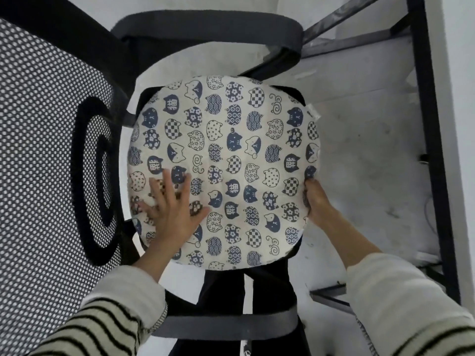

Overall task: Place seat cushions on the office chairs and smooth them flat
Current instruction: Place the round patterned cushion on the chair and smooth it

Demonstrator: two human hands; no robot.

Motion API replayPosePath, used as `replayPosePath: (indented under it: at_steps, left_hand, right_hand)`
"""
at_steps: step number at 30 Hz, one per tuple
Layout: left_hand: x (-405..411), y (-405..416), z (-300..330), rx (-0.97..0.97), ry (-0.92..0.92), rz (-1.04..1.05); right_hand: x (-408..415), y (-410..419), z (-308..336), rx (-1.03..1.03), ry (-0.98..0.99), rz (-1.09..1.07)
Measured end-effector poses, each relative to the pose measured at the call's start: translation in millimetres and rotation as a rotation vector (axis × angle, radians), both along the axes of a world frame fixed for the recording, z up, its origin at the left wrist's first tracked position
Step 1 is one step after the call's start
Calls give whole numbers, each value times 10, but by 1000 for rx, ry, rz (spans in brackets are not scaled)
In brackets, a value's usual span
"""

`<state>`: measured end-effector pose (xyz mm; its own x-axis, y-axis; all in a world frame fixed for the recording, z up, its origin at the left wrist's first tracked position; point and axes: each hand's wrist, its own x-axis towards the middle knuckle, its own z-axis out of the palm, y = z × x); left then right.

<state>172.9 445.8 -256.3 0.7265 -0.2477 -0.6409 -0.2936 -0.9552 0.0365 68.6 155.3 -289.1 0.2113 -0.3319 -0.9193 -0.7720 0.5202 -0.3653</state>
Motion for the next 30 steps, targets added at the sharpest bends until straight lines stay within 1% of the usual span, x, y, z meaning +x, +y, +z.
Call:
replayPosePath:
  at_steps: [2,3,4,5,6,7,8,10,11,13,19,23,25,27,29,30]
  left_hand:
    - [-78,-52,2,-3,29,-60]
    - [-107,-68,-1,3,42,-75]
    - [-123,-69,-14,6,49,-79]
    - [-141,-72,-20,7,51,-86]
    - [-153,-78,-14,3,46,-104]
    - [-177,-81,-7,-4,40,-131]
    - [-204,-81,7,-8,39,-160]
    - [-270,-69,26,8,67,-190]
    - [-302,-66,38,25,87,-193]
    - [-329,-65,40,70,121,-208]
    - [-208,-169,-21,162,276,-227]
    - [-183,-192,88,171,310,-223]
    - [-132,-246,248,127,316,-188]
    - [-66,-280,384,55,324,-99]
    - [-37,-379,592,-23,293,-54]
    - [-29,-489,734,-93,269,-30]
  right_hand:
    - [97,-7,95,-87,-12,54]
    - [127,19,135,-173,10,90]
    - [141,66,167,-302,36,160]
    - [127,130,248,-451,67,294]
    - [86,208,317,-599,81,474]
    - [31,298,417,-715,73,665]
    - [-35,383,465,-785,49,833]
    - [-161,529,533,-762,50,1071]
    - [-222,579,545,-716,89,1155]
    - [-287,589,483,-634,150,1256]
    - [-177,446,368,-558,144,1327]
    - [-147,437,494,-515,131,1311]
    - [-124,405,699,-491,122,1274]
    - [-104,399,905,-428,115,1180]
    - [-94,341,1224,-415,71,1086]
    - [-97,284,1400,-448,19,1053]
